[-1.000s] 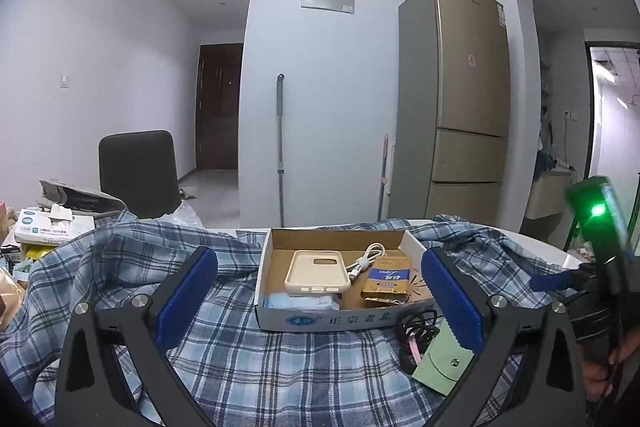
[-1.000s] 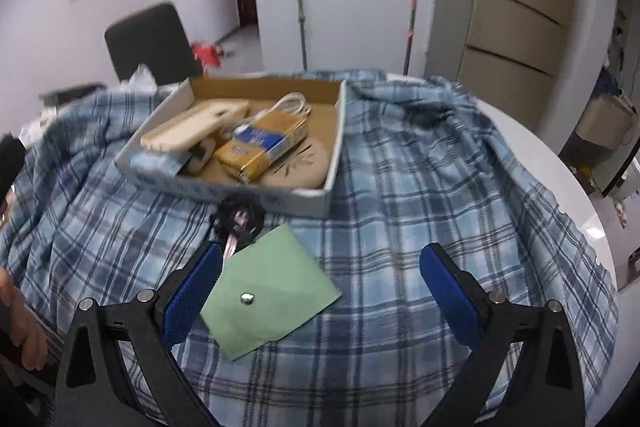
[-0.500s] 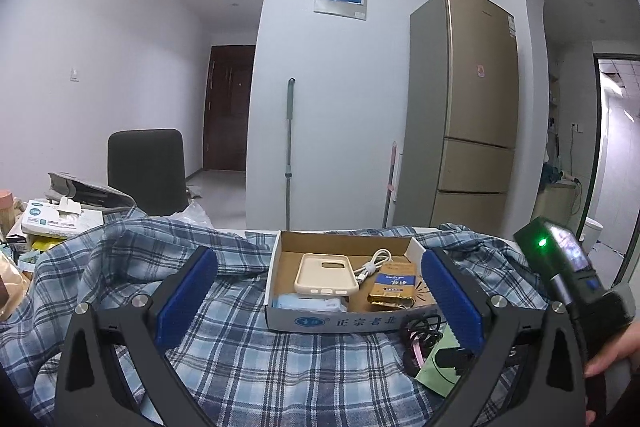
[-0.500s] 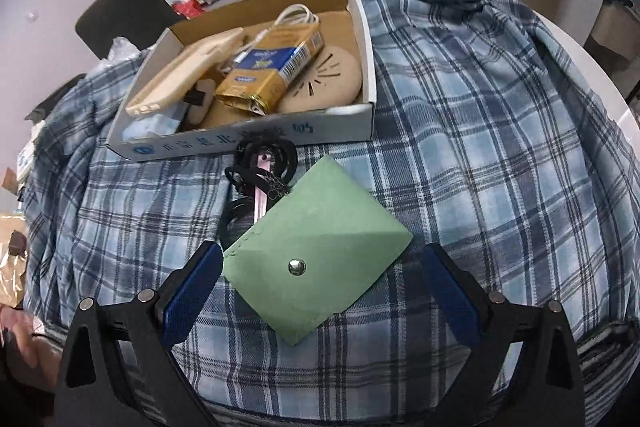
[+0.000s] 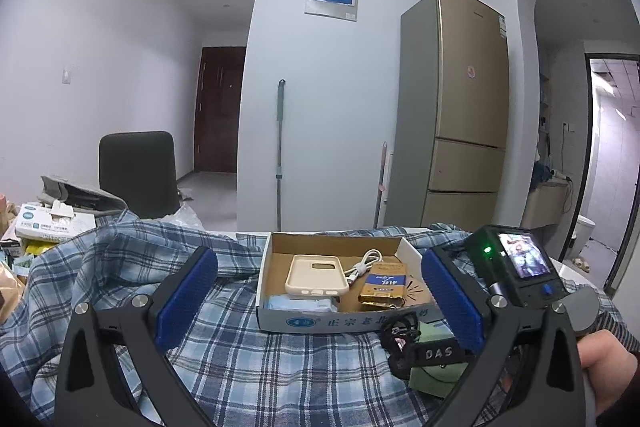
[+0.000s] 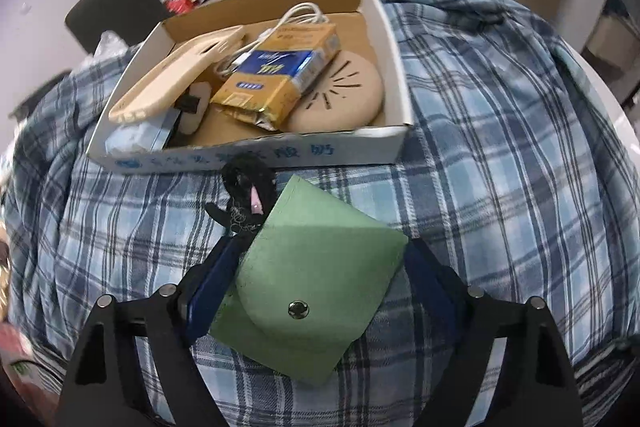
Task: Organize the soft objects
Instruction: 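Grasp the green pouch with the right gripper, then grasp the black earphone cord with the left gripper while the right gripper holds the pouch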
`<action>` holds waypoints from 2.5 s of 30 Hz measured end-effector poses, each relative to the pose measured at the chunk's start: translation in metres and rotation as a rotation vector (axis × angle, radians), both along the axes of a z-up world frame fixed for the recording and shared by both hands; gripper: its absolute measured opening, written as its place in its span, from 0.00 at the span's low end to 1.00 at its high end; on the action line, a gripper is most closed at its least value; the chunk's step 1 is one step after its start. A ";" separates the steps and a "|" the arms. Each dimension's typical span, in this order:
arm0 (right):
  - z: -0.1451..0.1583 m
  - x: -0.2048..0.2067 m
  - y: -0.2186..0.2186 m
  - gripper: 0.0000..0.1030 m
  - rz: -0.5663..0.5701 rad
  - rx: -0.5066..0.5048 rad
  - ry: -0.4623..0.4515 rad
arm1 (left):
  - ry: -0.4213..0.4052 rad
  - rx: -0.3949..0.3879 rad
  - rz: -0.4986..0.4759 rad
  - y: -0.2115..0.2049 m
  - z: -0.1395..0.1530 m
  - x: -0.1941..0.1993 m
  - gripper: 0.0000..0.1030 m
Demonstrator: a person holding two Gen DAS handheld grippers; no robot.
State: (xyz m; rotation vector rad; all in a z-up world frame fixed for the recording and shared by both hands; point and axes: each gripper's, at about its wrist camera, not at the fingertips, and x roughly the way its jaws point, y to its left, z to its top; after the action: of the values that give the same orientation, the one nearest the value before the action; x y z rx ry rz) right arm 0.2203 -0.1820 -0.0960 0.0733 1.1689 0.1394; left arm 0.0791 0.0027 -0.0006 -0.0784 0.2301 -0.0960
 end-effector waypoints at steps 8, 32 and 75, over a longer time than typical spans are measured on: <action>0.006 -0.010 -0.004 0.64 0.095 -0.009 -0.011 | 0.018 0.012 -0.018 -0.003 -0.002 0.003 1.00; -0.004 -0.003 -0.025 0.76 0.094 -0.058 -0.018 | 0.024 0.020 -0.028 -0.005 -0.003 0.003 1.00; 0.043 -0.056 -0.097 0.68 0.082 0.085 -0.422 | 0.600 0.322 -0.402 -0.116 -0.072 0.116 0.82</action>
State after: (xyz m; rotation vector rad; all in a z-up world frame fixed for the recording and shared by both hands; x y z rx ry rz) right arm 0.1642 -0.2794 -0.0526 0.0666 0.7446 0.2641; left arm 0.1946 -0.1136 -0.0727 0.2669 0.8570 -0.4351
